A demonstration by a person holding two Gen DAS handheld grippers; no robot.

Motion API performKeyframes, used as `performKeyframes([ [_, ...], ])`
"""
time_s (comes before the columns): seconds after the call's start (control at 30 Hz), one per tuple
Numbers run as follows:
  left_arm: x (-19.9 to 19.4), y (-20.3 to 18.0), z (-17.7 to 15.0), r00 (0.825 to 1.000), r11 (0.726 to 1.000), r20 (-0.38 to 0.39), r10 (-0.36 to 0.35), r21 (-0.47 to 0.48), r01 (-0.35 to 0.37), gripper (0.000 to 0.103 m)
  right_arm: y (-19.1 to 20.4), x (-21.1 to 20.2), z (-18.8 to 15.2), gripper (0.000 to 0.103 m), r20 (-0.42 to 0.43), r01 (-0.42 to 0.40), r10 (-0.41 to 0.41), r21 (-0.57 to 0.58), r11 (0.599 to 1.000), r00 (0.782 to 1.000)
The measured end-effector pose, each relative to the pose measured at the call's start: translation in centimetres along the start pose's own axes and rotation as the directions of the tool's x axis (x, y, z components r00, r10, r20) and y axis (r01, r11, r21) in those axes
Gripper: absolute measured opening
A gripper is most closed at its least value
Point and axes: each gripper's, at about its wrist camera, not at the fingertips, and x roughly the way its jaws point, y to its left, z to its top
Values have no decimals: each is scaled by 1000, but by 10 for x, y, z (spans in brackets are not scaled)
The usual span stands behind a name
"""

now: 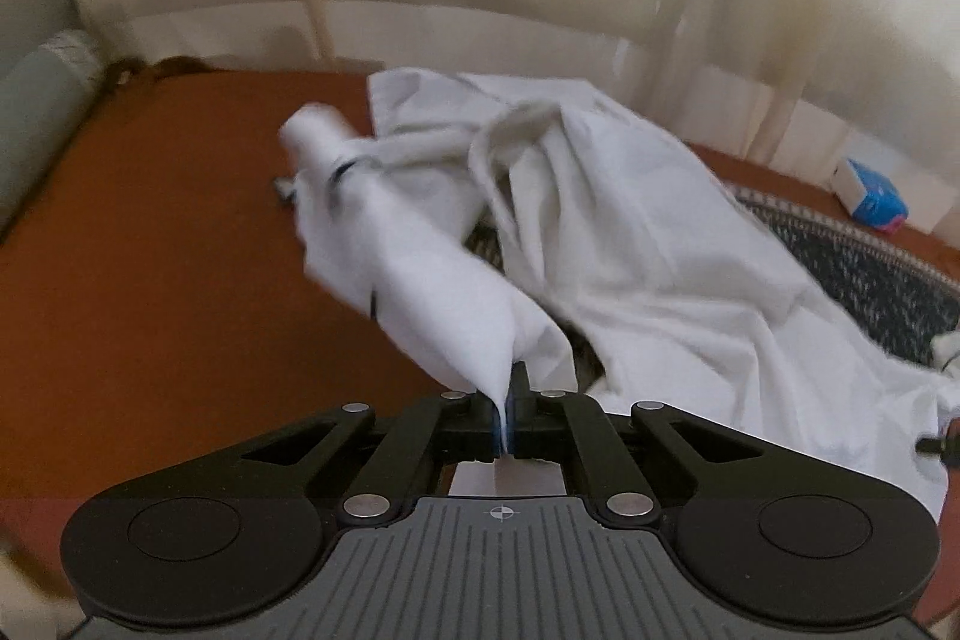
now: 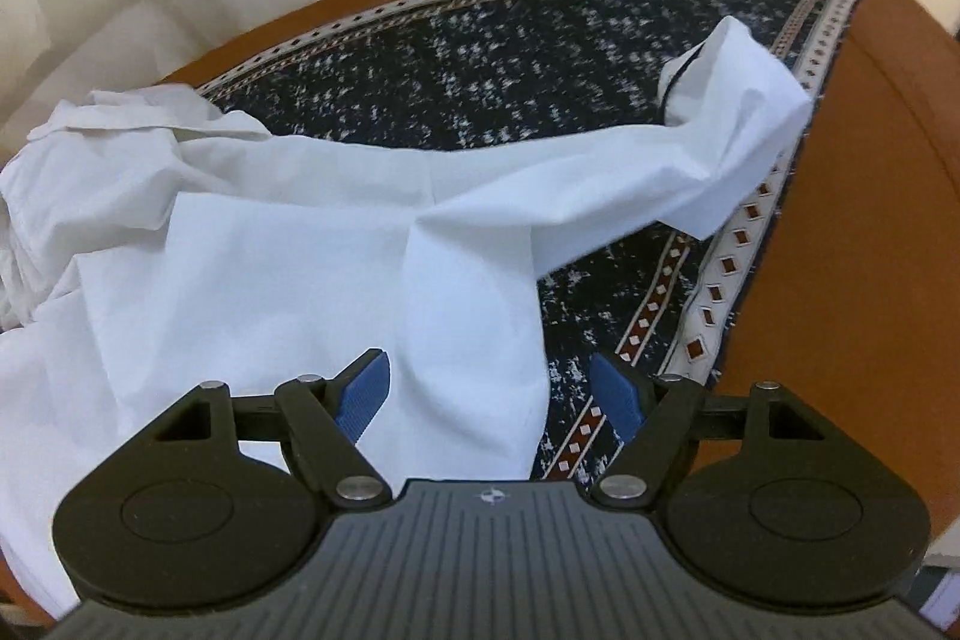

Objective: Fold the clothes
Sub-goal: 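Grasp a shirt edge with the left tool while the right tool grasps another edge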

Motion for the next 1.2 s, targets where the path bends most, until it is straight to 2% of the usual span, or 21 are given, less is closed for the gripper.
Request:
performKeyframes([
  [0.17, -16, -19, -43, 994, 996, -60, 87, -25, -88, 0, -17, 21, 1, 77, -41, -47, 46, -5, 999, 998],
  [0.23, -16, -23, -52, 992, 993, -77, 99, -58, -104, 0, -25, 32, 1, 71, -83, -80, 82, 16, 997, 993],
  [0.27, -18, -26, -55, 991, 991, -74, 116, -57, -120, 0, -29, 36, 2, 64, -102, -107, 109, 17, 994, 989],
  [0.3, -20, -30, -56, 989, 989, -69, 133, -55, -137, 0, -31, 39, 2, 38, -114, -140, 141, 18, 990, 983],
  [0.33, -23, -32, -57, 988, 988, -63, 143, -58, -147, 0, -33, 41, 2, 17, -124, -172, 173, 21, 985, 977],
  [0.4, -26, -37, -57, 986, 985, -50, 159, -60, -162, 0, -35, 39, 5, 4, -127, -212, 212, 9, 977, 969],
  [0.57, -38, -49, -50, 985, 985, -23, 171, -33, -171, 0, -38, 6, 20, 2, -75, -303, 299, -40, 952, 951],
  [0.67, -52, -63, -43, 990, 990, -7, 141, 15, -141, 0, -50, -34, 46, 2, 14, -363, 364, -53, 930, 931],
  [0.73, -67, -78, -37, 995, 993, 9, 97, 66, -97, 0, -57, -58, 67, 2, 76, -370, 375, -76, 926, 924],
  [0.83, -84, -105, -31, 999, 986, 39, 17, 162, -23, 0, -68, -94, 99, 2, 169, -351, 369, -130, 927, 914],
  [0.97, -93, -146, -26, 993, 959, 46, -108, 268, 92, 0, -83, -120, 132, 2, 258, -288, 329, -182, 940, 909],
  [1.07, -81, -177, -33, 979, 926, -12, -206, 322, 198, 0, -91, -123, 151, 2, 294, -229, 278, -190, 955, 915],
  [1.2, -47, -212, -54, 963, 888, -89, -254, 373, 269, 0, -106, -109, 163, 2, 313, -111, 166, -186, 976, 935],
])
